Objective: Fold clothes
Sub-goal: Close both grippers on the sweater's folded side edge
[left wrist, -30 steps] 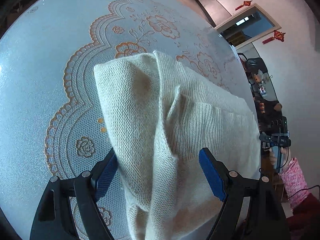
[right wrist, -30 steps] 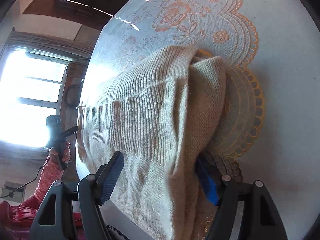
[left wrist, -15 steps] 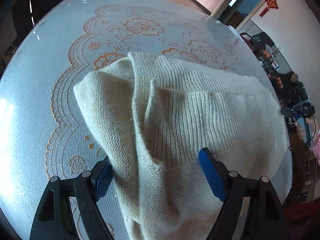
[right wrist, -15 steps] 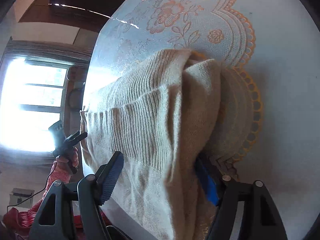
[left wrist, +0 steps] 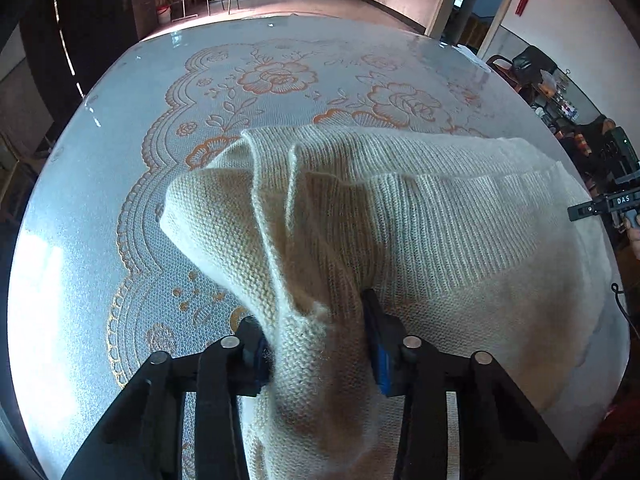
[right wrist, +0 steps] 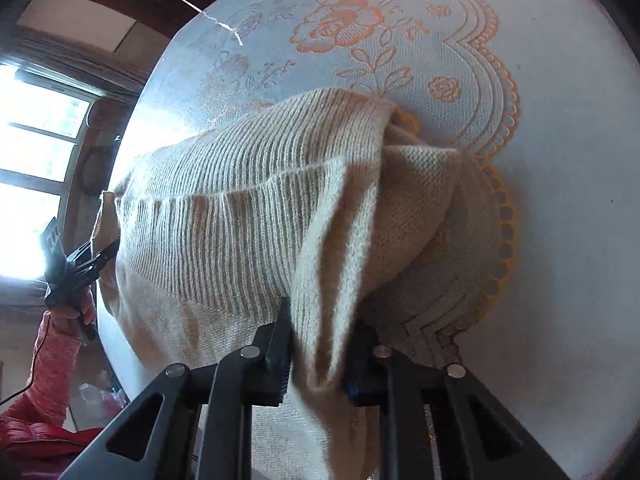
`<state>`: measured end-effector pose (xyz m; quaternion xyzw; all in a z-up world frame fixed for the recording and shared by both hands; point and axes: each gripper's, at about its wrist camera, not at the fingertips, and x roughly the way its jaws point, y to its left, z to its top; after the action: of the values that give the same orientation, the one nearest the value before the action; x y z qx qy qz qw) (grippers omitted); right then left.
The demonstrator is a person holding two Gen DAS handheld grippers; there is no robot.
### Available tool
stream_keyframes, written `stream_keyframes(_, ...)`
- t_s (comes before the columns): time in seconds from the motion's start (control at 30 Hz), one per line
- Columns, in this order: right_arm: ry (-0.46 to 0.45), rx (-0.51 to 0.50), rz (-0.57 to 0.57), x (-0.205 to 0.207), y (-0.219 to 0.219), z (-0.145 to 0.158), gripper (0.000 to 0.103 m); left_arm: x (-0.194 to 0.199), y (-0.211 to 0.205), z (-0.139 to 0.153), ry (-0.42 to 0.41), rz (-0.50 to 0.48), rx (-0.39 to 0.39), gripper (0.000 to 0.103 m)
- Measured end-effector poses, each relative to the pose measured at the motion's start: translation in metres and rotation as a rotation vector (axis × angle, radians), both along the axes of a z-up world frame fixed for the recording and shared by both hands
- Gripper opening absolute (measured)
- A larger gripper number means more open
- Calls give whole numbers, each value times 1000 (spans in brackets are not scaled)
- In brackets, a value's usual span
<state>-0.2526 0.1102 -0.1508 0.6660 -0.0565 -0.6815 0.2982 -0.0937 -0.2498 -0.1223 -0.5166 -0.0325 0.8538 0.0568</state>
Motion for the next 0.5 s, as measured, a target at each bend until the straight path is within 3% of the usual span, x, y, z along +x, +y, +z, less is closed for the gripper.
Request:
stream_keyframes(0.1, 22, 32, -30, 3, -8, 2, 17, 4, 8, 4, 31, -9, -61, 26)
stream_keyframes(0.27, 63, 81, -53, 12, -30, 4, 15, 6, 12, 4, 72, 30, -96, 23)
stream_keyframes(0.5, 85, 47, -127, 14, -36, 9, 14, 15, 18, 11, 115, 67, -153, 20)
